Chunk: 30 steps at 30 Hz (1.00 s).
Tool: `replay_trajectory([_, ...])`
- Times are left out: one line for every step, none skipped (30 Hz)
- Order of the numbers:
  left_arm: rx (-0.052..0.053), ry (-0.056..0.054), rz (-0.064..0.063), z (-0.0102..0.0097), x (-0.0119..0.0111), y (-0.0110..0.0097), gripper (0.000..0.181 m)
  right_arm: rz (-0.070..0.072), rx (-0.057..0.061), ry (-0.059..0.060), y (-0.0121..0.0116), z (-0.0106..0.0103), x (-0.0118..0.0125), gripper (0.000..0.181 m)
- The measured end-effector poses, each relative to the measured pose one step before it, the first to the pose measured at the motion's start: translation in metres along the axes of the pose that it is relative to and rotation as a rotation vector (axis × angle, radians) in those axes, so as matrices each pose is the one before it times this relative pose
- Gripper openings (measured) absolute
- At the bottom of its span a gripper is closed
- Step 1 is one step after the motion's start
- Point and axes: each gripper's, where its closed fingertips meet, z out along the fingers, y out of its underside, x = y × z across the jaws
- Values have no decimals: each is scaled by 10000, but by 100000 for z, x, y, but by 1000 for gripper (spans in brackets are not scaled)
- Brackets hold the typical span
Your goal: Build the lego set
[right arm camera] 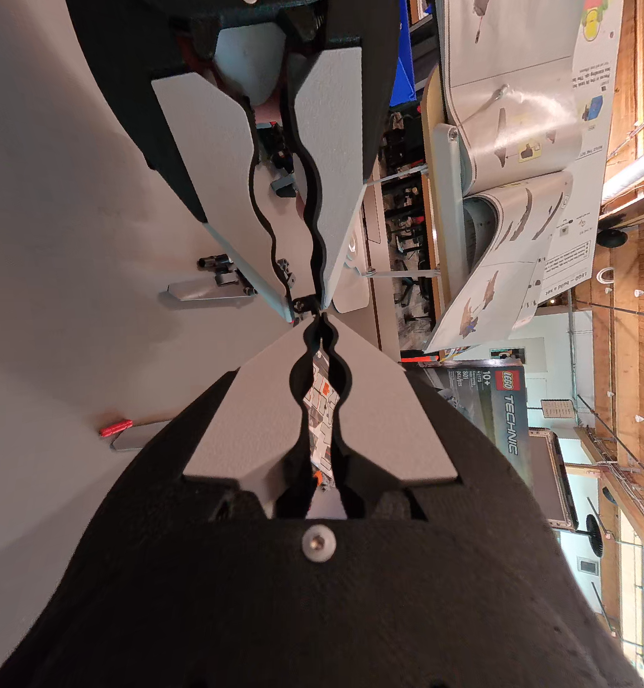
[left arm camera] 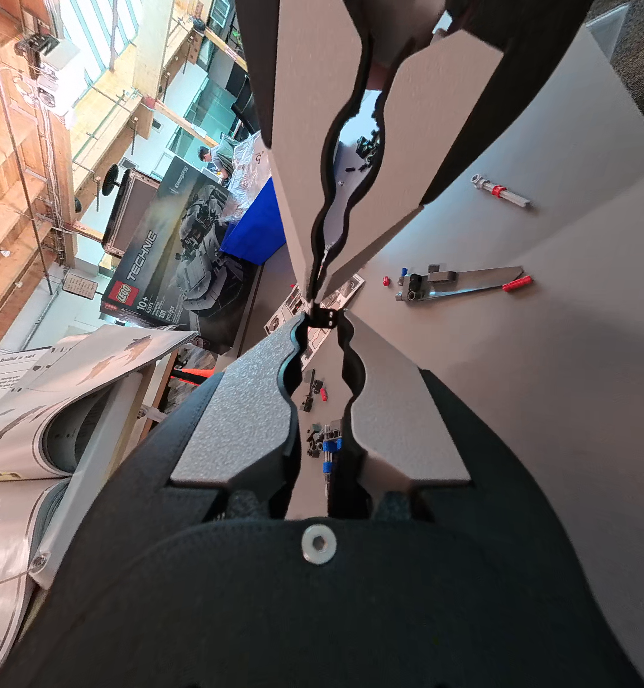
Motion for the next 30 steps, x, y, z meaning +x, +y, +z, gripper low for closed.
replay_trajectory([-9,5,-11,8,-2,30,13,-34,-4,33,5,19,-12,0])
replay_trajectory([20,8,-41,-17,-23,-15,12,-73,23,77,-25,11,22,0])
replay_trajectory([22,13,-55,-25,-35,-28,12,-73,15,92,-32,-26,49,0])
replay_trajectory([-1,-7,-38,-11,-47,5,13,-73,-7,77,-31,-7,21,2])
replay_trajectory([34,4,-28,-22,-21,-53,13,-78,-25,85,-30,-8,33,8])
replay_trajectory([20,16,-44,-12,4,-55,13,-73,-16,104,-11,-1,57,9])
replay_trajectory([37,28,-47,-11,20,-71,13,-79,-21,33,24,17,-44,11])
replay_trajectory([15,25,-36,8,23,-22,13,-53,-59,-1,99,70,-85,10])
replay_trajectory([4,17,2,7,35,-7,12,-45,-45,24,98,73,-42,10])
replay_trajectory([-14,4,3,18,27,30,13,-54,4,4,52,55,-86,7])
replay_trajectory([-21,21,-2,14,23,45,12,-1,16,-25,33,71,-107,2])
replay_trajectory([-33,26,1,34,52,85,12,59,-12,-25,44,90,-78,2])
replay_trajectory([-18,12,12,28,40,70,12,15,-13,-20,35,61,-75,1])
replay_trajectory([-11,12,-3,16,30,42,12,-46,-15,-6,22,40,-45,1])
replay_trajectory([-9,16,-9,15,29,19,12,-26,-17,-14,27,31,-40,1])
replay_trajectory([-7,6,1,16,8,16,12,8,-12,-19,19,12,-25,1])
replay_trajectory([7,-2,1,-7,-6,-1,12,1,7,-2,-6,-4,-5,1])
replay_trajectory([11,8,-18,-11,-1,-25,12,3,16,4,-5,-17,8,1])
replay_trajectory([11,16,-28,-4,8,-18,12,22,9,2,-2,-16,4,1])
replay_trajectory([12,0,-11,-8,-8,-6,12,16,4,20,-8,-18,9,1])
replay_trajectory([8,5,-4,-8,0,-10,12,-17,13,47,-14,-28,10,1])
replay_trajectory([4,20,-19,-16,18,-2,12,-24,36,50,-26,-21,0,1])
replay_trajectory([17,34,-8,-12,46,-22,12,36,54,10,-26,-52,-17,1])
replay_trajectory([-1,-16,-7,14,-8,-1,12,119,51,-54,0,-89,-27,2])
replay_trajectory([-68,-54,17,25,-89,101,12,177,75,-48,-15,-144,45,8])
replay_trajectory([-70,-43,-12,29,-98,124,12,236,83,-95,3,-196,43,14])
replay_trajectory([-16,-19,-40,-9,-82,77,12,305,37,-181,107,-235,6,20])
replay_trajectory([-16,-19,-46,-18,-106,66,12,311,1,-86,233,-263,206,25])
replay_trajectory([-17,-30,-33,-12,-112,58,12,242,-54,-28,394,-243,280,31])
replay_trajectory([-12,-13,-23,1,-69,46,12,168,-115,-10,549,-214,277,32])
